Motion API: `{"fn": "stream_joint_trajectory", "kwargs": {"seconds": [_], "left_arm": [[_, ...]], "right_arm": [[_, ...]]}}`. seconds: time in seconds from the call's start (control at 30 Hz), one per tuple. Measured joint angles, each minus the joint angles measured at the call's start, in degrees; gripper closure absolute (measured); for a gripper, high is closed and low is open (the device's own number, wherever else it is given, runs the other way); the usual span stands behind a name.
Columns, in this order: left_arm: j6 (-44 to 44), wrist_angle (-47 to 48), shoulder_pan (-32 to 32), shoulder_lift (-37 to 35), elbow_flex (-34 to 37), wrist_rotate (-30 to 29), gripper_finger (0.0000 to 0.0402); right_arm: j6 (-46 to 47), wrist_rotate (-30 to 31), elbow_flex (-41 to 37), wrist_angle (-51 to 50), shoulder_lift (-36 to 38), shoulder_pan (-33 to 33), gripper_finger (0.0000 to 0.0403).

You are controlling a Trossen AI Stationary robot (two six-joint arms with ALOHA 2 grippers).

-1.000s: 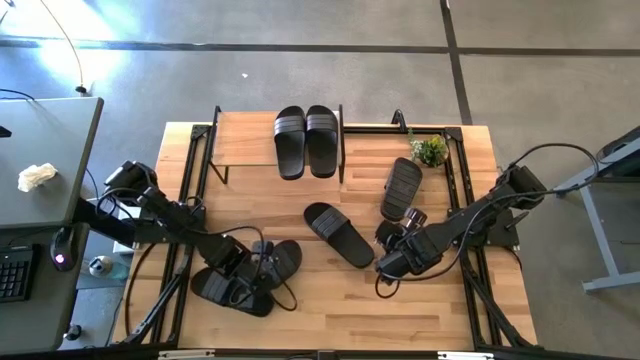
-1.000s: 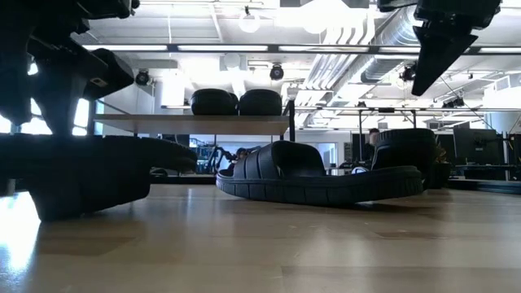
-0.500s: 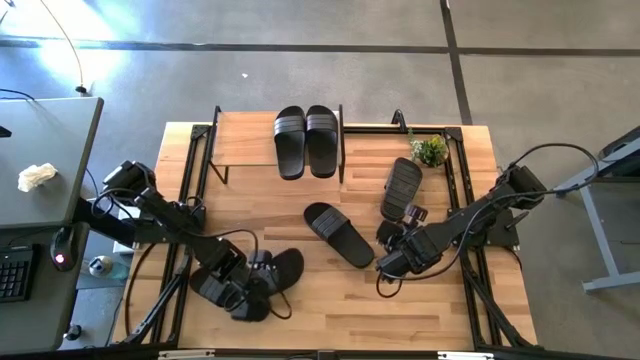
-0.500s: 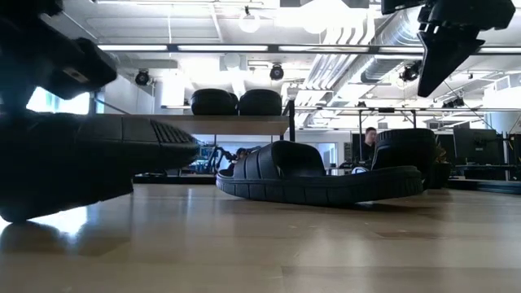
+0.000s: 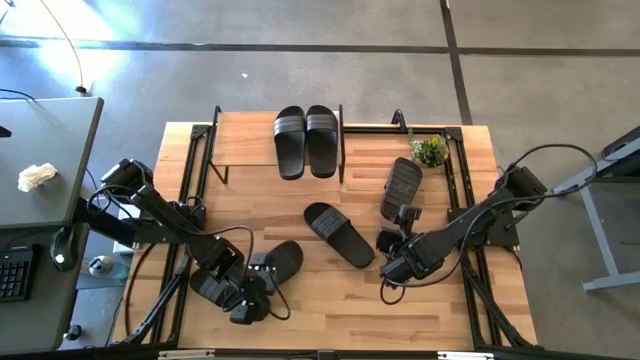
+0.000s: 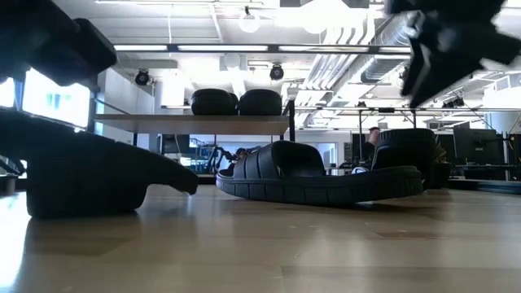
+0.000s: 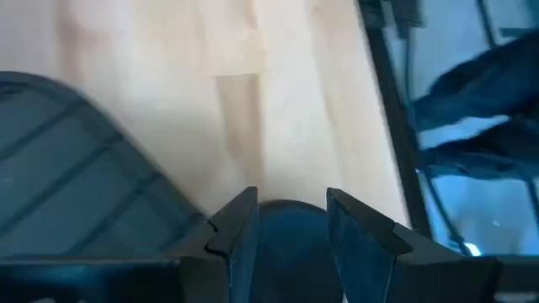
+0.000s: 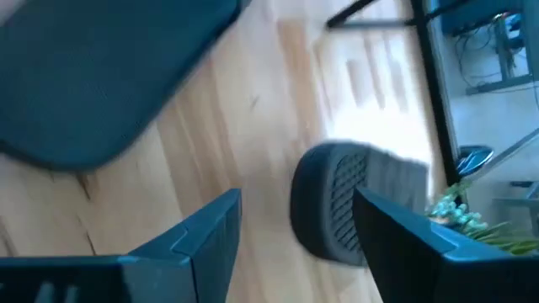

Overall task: Pick and place slides into the shelf
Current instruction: Move the black slipper to the top left of the table

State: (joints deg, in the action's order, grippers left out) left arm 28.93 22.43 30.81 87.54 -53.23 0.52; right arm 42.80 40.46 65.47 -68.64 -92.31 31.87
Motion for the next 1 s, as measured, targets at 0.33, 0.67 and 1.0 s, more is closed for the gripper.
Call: {"fn": "stream_joint_trajectory", "kwargs": {"seconds": [0.33, 0.67, 1.0], "left_arm": [[-0.5, 0.0, 0.0, -0.1, 0.0, -2.3, 0.0275], [-0.6, 0.0, 0.0, -0.1, 0.0, -6.7, 0.0275], [-0.6, 0.0, -0.1, -0.2, 0.0, -8.1, 0.0275]], "right_arm": [[1.8, 1.1, -7.3, 1.4, 0.0, 0.6, 0.0183], [2.1, 1.8, -12.8, 5.2, 0.0, -2.6, 0.0183], [1.9, 4.0, -13.2, 5.8, 0.0, -6.6, 0.0183]]}}
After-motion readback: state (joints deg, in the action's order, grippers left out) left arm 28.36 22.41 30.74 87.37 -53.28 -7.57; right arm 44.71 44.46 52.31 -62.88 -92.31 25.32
